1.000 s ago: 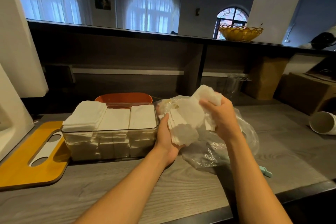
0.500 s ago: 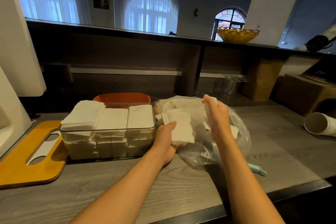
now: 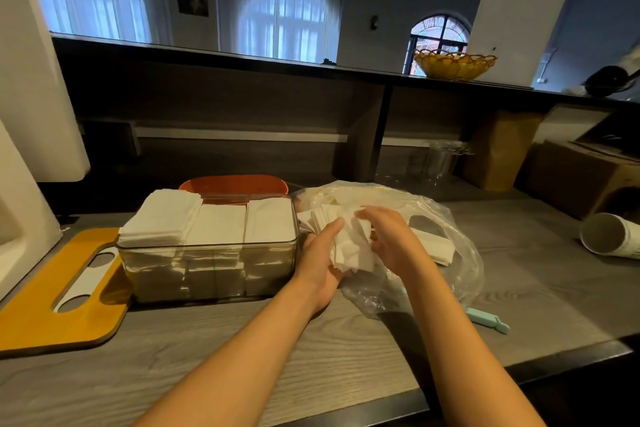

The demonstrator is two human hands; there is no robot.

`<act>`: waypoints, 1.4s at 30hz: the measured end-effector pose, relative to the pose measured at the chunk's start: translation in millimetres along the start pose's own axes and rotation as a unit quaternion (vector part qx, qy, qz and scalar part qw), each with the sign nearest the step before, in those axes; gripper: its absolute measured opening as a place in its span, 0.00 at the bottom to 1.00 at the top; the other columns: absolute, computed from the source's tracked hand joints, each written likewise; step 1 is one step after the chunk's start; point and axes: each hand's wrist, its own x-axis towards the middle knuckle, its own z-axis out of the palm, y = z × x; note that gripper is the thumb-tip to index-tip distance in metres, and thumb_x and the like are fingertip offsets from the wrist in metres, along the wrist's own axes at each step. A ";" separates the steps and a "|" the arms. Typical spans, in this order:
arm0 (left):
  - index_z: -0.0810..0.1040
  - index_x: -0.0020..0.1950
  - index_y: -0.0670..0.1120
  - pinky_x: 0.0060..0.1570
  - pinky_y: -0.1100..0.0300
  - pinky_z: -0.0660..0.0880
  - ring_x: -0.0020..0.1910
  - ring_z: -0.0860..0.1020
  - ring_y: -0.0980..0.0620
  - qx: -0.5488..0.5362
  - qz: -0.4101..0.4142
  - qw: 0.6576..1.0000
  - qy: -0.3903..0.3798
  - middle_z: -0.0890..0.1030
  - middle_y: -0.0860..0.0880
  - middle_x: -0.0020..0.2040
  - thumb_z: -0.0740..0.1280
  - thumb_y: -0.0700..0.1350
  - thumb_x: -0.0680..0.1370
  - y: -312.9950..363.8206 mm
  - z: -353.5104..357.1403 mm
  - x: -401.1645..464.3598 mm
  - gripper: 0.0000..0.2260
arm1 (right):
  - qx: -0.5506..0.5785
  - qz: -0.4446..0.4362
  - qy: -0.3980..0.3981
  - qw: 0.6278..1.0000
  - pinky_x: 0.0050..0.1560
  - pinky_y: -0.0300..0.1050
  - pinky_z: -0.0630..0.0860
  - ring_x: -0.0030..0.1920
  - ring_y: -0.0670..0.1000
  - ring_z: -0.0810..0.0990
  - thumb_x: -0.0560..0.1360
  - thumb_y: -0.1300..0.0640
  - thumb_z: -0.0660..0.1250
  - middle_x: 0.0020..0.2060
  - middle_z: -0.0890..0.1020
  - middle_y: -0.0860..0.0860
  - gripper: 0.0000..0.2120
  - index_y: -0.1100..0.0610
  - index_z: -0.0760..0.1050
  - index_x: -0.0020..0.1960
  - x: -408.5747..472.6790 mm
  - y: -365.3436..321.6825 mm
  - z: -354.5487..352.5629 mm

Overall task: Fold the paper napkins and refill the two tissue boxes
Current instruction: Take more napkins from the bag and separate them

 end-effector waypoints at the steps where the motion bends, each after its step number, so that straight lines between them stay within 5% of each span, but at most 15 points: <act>1: 0.73 0.70 0.49 0.52 0.47 0.80 0.57 0.83 0.42 0.006 0.008 1.000 0.010 0.84 0.43 0.59 0.70 0.46 0.79 -0.2 0.4 0.3 0.20 | -0.033 -0.016 0.011 0.999 0.49 0.45 0.78 0.50 0.51 0.78 0.79 0.59 0.67 0.59 0.78 0.53 0.15 0.56 0.75 0.65 1.5 0.9 -0.7; 6: 0.71 0.72 0.51 0.51 0.46 0.81 0.58 0.82 0.42 0.050 0.014 0.998 0.024 0.83 0.45 0.60 0.70 0.40 0.79 -3.5 0.6 2.2 0.23 | -0.044 -0.077 0.045 0.995 0.37 0.38 0.78 0.43 0.46 0.81 0.74 0.62 0.73 0.44 0.83 0.46 0.09 0.50 0.80 0.49 0.1 3.0 -1.0; 9: 0.71 0.72 0.51 0.53 0.45 0.81 0.58 0.82 0.42 0.049 0.018 0.998 0.034 0.82 0.45 0.61 0.70 0.41 0.79 -3.4 0.5 3.8 0.22 | -0.040 -0.090 0.045 0.994 0.29 0.32 0.74 0.39 0.45 0.80 0.75 0.62 0.73 0.42 0.81 0.44 0.08 0.50 0.80 0.49 2.5 4.7 -5.0; 14: 0.72 0.69 0.50 0.47 0.48 0.81 0.55 0.82 0.43 0.004 0.026 0.998 0.062 0.82 0.44 0.59 0.65 0.43 0.82 -0.3 1.1 1.3 0.15 | -0.056 -0.116 0.061 0.990 0.43 0.38 0.77 0.49 0.45 0.77 0.79 0.53 0.69 0.53 0.79 0.46 0.14 0.52 0.77 0.63 3.9 4.2 -1.8; 17: 0.73 0.69 0.49 0.45 0.50 0.80 0.54 0.82 0.43 -0.022 0.038 0.996 0.071 0.83 0.44 0.58 0.62 0.45 0.84 2.5 2.1 -1.3 0.13 | -0.107 -0.234 0.090 0.962 0.48 0.39 0.77 0.50 0.44 0.78 0.76 0.53 0.72 0.49 0.79 0.43 0.10 0.48 0.80 0.56 3.3 2.2 -5.7; 19: 0.73 0.70 0.49 0.50 0.48 0.81 0.56 0.83 0.43 -0.018 0.045 0.996 0.068 0.83 0.44 0.59 0.61 0.46 0.85 2.5 2.3 -2.0 0.13 | -0.171 -0.261 0.041 0.949 0.46 0.37 0.74 0.48 0.44 0.77 0.74 0.52 0.75 0.48 0.79 0.43 0.08 0.44 0.80 0.51 2.0 1.0 -7.2; 22: 0.73 0.72 0.50 0.53 0.48 0.81 0.57 0.83 0.44 0.004 0.046 0.997 0.067 0.83 0.45 0.60 0.59 0.50 0.85 2.3 1.6 -3.1 0.16 | -0.274 -0.239 -0.010 0.931 0.46 0.37 0.74 0.47 0.45 0.77 0.72 0.49 0.76 0.49 0.79 0.44 0.10 0.43 0.79 0.51 5.0 4.8 -2.7; 26: 0.77 0.68 0.49 0.57 0.48 0.79 0.57 0.83 0.44 -0.009 0.031 0.999 0.037 0.85 0.44 0.57 0.57 0.54 0.85 4.0 2.5 -7.3 0.17 | -0.279 -0.240 0.010 0.930 0.38 0.32 0.75 0.42 0.46 0.80 0.74 0.53 0.75 0.42 0.82 0.44 0.05 0.48 0.82 0.49 6.8 8.2 -0.2; 30: 0.78 0.65 0.53 0.49 0.50 0.80 0.58 0.82 0.43 -0.022 0.021 0.999 0.018 0.85 0.45 0.58 0.59 0.58 0.83 7.3 3.9 -11.8 0.16 | -0.161 -0.239 0.075 0.955 0.43 0.35 0.76 0.44 0.45 0.81 0.77 0.56 0.72 0.40 0.83 0.44 0.03 0.52 0.84 0.47 5.8 7.8 -1.1; 35: 0.74 0.71 0.55 0.51 0.49 0.79 0.60 0.81 0.43 0.004 0.018 1.000 0.022 0.83 0.44 0.61 0.66 0.64 0.75 5.9 5.8 -11.5 0.27 | -0.003 -0.093 0.087 0.992 0.38 0.41 0.74 0.44 0.50 0.79 0.79 0.60 0.68 0.43 0.82 0.50 0.05 0.54 0.81 0.45 5.3 4.6 -2.1; 38: 0.71 0.73 0.53 0.55 0.46 0.80 0.60 0.81 0.42 0.015 0.008 1.000 0.017 0.82 0.44 0.62 0.73 0.61 0.66 5.8 6.4 -11.8 0.36 | -0.022 -0.061 0.083 0.994 0.40 0.42 0.75 0.48 0.53 0.79 0.78 0.59 0.69 0.49 0.82 0.53 0.03 0.54 0.80 0.51 7.5 6.1 -3.6; 42: 0.68 0.73 0.51 0.53 0.45 0.80 0.58 0.81 0.43 0.045 0.018 0.998 0.026 0.80 0.44 0.61 0.72 0.45 0.77 1.7 4.8 -9.0 0.26 | -0.069 -0.078 0.060 0.993 0.36 0.42 0.74 0.38 0.49 0.75 0.78 0.53 0.69 0.39 0.78 0.50 0.07 0.57 0.79 0.47 5.3 5.3 -2.3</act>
